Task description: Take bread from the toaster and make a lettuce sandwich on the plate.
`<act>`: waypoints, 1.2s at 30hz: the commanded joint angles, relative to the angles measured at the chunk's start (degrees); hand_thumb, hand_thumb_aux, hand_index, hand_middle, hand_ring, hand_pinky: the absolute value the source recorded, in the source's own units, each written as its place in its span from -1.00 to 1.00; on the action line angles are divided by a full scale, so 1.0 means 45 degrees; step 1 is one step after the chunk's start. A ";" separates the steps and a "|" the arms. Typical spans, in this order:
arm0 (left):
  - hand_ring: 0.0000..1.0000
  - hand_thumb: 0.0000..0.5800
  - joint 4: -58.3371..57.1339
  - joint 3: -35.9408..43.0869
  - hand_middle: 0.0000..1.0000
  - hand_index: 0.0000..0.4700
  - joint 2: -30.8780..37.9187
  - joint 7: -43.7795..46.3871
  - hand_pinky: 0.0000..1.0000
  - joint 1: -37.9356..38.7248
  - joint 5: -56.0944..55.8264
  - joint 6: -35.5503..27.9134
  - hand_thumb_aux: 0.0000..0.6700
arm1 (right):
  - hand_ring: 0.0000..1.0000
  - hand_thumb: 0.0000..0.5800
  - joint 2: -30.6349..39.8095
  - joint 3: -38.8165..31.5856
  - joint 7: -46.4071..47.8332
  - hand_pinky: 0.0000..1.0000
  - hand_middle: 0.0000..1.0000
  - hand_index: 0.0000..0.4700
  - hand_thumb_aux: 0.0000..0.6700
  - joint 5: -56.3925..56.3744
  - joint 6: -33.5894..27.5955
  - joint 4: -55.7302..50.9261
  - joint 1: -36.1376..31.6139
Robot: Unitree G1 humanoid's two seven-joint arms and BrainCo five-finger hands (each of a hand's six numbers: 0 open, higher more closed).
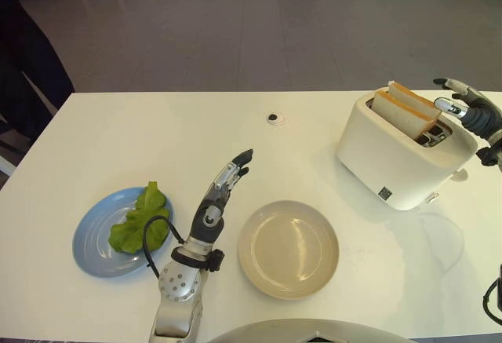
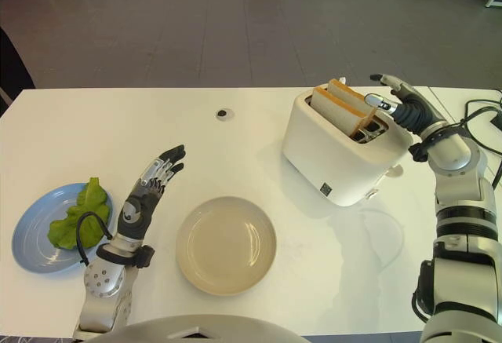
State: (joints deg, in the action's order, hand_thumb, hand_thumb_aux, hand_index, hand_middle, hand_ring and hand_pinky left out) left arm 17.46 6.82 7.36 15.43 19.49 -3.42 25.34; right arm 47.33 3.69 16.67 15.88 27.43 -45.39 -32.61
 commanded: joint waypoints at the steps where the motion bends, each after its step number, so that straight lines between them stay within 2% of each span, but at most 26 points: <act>1: -1.00 -1.00 -0.0154 0.0118 -1.00 -1.00 0.0013 -0.0019 -1.00 0.0019 0.0031 -0.0037 -1.00 | -1.00 0.72 0.0275 -0.0424 -0.0381 -1.00 -1.00 0.25 0.25 0.0392 0.0541 -0.1361 -0.0651; 9: -1.00 -1.00 -0.0015 0.0121 -1.00 -1.00 -0.0001 -0.0154 -1.00 0.0162 0.0079 -0.0012 -1.00 | -1.00 0.77 0.0214 -0.1228 -0.0583 -1.00 -1.00 0.33 0.33 0.0730 0.1625 -0.2273 -0.1123; 11: -1.00 -1.00 -0.0003 0.0128 -1.00 -1.00 0.0017 -0.0171 -1.00 0.0161 0.0071 -0.0018 -1.00 | -1.00 0.89 0.0141 -0.1266 -0.0568 -1.00 -1.00 0.54 0.54 0.0574 0.1906 -0.2120 -0.1080; 13: -1.00 -1.00 -0.0031 0.0123 -1.00 -1.00 0.0039 -0.0184 -1.00 0.0137 0.0059 -0.0015 -1.00 | -1.00 1.00 0.0064 -0.1206 -0.0561 -1.00 -1.00 1.00 1.00 0.0331 0.2172 -0.1861 -0.1034; 17: -1.00 -1.00 -0.0141 0.0086 -1.00 -1.00 0.0075 -0.0189 -1.00 0.0051 0.0053 -0.0005 -1.00 | -1.00 1.00 -0.0130 -0.0743 -0.0024 -1.00 -1.00 1.00 1.00 -0.0679 0.2320 -0.1218 -0.0992; 22: -1.00 -1.00 -0.0307 0.0040 -1.00 -1.00 0.0080 -0.0210 -1.00 -0.0067 0.0063 0.0019 -1.00 | -1.00 1.00 -0.0432 0.0317 0.1244 -1.00 -1.00 1.00 1.00 -0.2854 0.1317 -0.0637 -0.1456; 24: -1.00 -1.00 -0.0379 0.0019 -1.00 -1.00 0.0072 -0.0228 -1.00 -0.0106 0.0070 0.0051 -1.00 | -1.00 1.00 -0.0508 0.0788 0.2021 -1.00 -1.00 1.00 1.00 -0.3861 0.0571 -0.0342 -0.1769; 26: -1.00 -1.00 -0.0472 -0.0013 -1.00 -1.00 0.0064 -0.0246 -1.00 -0.0151 0.0065 0.0106 -1.00 | -1.00 1.00 -0.0557 0.1322 0.3331 -1.00 -1.00 1.00 1.00 -0.5356 -0.0751 0.0572 -0.2111; 29: -1.00 -1.00 -0.0562 -0.0054 -1.00 -1.00 0.0051 -0.0271 -1.00 -0.0201 0.0079 0.0161 -1.00 | -1.00 1.00 -0.0544 0.1730 0.5233 -1.00 -1.00 1.00 1.00 -0.7671 -0.3487 0.3270 -0.1930; 32: -1.00 -1.00 -0.0636 -0.0091 -1.00 -1.00 0.0051 -0.0286 -1.00 -0.0238 0.0092 0.0227 -1.00 | -1.00 1.00 -0.0536 0.1614 0.6599 -1.00 -1.00 1.00 1.00 -1.0153 -0.6865 0.7261 -0.0382; 34: -1.00 -1.00 -0.0706 -0.0143 -1.00 -1.00 0.0091 -0.0244 -1.00 -0.0324 0.0043 0.0251 -1.00 | -1.00 1.00 -0.0481 0.1170 0.7125 -1.00 -1.00 1.00 1.00 -1.2006 -0.9314 1.0506 0.1444; 36: -1.00 -1.00 -0.0769 -0.0211 -1.00 -1.00 0.0124 -0.0208 -1.00 -0.0401 -0.0014 0.0276 -1.00 | -1.00 1.00 -0.0488 0.0608 0.7175 -1.00 -1.00 1.00 1.00 -1.3073 -1.0957 1.2765 0.2738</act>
State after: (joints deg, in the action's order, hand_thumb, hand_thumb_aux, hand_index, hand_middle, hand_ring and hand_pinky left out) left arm 15.13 6.11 7.46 14.33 18.10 -3.42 26.59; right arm 45.04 9.56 47.97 -36.72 -12.66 0.19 -27.11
